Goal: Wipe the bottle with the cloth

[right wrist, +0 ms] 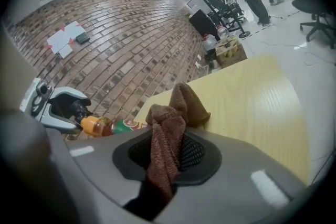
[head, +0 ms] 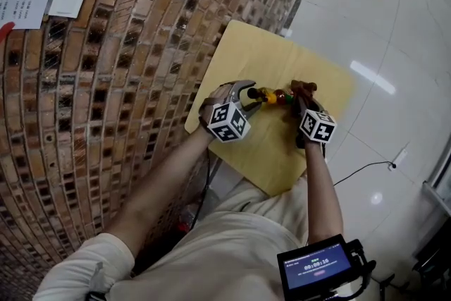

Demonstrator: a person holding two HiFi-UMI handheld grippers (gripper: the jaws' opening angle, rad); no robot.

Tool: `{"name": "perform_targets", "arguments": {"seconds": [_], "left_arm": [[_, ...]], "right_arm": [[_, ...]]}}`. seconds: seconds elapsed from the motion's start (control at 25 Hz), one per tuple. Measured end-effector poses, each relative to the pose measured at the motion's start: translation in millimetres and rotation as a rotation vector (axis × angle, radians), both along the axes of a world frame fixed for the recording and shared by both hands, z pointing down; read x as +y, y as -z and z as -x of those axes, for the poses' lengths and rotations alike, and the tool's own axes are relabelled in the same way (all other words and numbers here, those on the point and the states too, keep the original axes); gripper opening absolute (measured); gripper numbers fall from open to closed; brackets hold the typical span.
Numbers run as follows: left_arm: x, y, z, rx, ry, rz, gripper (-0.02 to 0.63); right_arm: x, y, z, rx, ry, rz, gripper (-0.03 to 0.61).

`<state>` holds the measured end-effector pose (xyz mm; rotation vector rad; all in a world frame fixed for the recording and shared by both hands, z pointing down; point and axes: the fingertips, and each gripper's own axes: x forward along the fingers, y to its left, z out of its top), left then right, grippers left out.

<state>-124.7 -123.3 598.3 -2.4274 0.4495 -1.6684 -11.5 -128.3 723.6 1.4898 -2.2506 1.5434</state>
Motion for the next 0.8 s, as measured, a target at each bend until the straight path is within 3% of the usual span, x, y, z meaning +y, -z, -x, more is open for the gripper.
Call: {"name": "perform_targets", "arguments": {"seconds": [0.12,0.36,0.48,0.64,0.8], "left_arm": [[8.1,-0.3,-2.4,-0.043,-0.084,-0.040,0.314],[20.4,-11.0,-15.6,-0.176,-0.341,-0.151,0.351],[24.1,-26.3,-23.5,-0.215,-0.407,-0.120,0.351],[17.2,-27.4,-35.5,-0.204,-0.396,-0.095,0.350],[25.7,-34.1,-39.7,-0.220,-0.461,-0.038,0.254]], "right_arm": [[4.4,1.3,-1.3,0.020,-0.021,-0.009,0.066],[9.3,-0.1,-1.5,0.036,-0.041,-0.013,0.066],[9.6,-1.4,0.0,0.043,-0.037,-0.019,0.066],[6.1,1.4,2.9,0.053,-0.021,-0.035,0.066],[3.2,7.1,7.0,0.082,0.040,-0.069,0.066]]}}
